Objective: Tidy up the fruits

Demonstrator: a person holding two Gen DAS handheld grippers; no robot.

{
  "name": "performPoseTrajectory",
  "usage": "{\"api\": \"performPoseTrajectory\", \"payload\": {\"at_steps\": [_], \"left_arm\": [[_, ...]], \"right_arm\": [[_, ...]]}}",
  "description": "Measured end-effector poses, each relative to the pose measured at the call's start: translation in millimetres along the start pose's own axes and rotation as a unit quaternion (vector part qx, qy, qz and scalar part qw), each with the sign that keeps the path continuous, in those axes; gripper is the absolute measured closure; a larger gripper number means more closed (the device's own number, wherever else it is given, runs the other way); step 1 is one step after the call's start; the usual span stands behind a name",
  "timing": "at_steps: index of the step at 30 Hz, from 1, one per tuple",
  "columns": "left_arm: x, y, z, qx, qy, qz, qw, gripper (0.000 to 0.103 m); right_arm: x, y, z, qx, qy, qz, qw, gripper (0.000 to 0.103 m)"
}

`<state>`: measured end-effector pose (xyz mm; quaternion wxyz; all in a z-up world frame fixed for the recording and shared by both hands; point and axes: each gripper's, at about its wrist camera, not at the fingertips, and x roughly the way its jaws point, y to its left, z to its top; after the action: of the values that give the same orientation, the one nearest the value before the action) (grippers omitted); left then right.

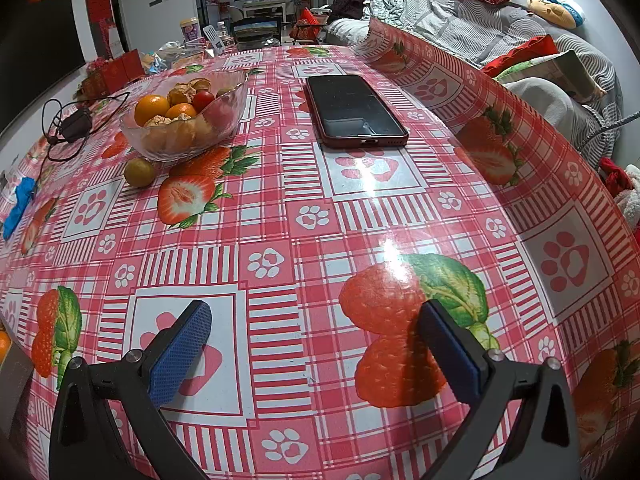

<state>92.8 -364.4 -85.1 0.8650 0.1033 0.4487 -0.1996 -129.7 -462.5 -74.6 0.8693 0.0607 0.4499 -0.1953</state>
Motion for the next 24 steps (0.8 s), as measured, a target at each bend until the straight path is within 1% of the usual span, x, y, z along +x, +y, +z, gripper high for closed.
{"api": "performPoseTrajectory", "payload": {"at_steps": [24], "left_arm": [[0.8,-0.5,-0.4,0.0,0.0,0.0,1.0,0.0]], "right_arm": [[0.4,1.5,-0.4,0.001,-0.008,0.001,1.0,0.0]]}}
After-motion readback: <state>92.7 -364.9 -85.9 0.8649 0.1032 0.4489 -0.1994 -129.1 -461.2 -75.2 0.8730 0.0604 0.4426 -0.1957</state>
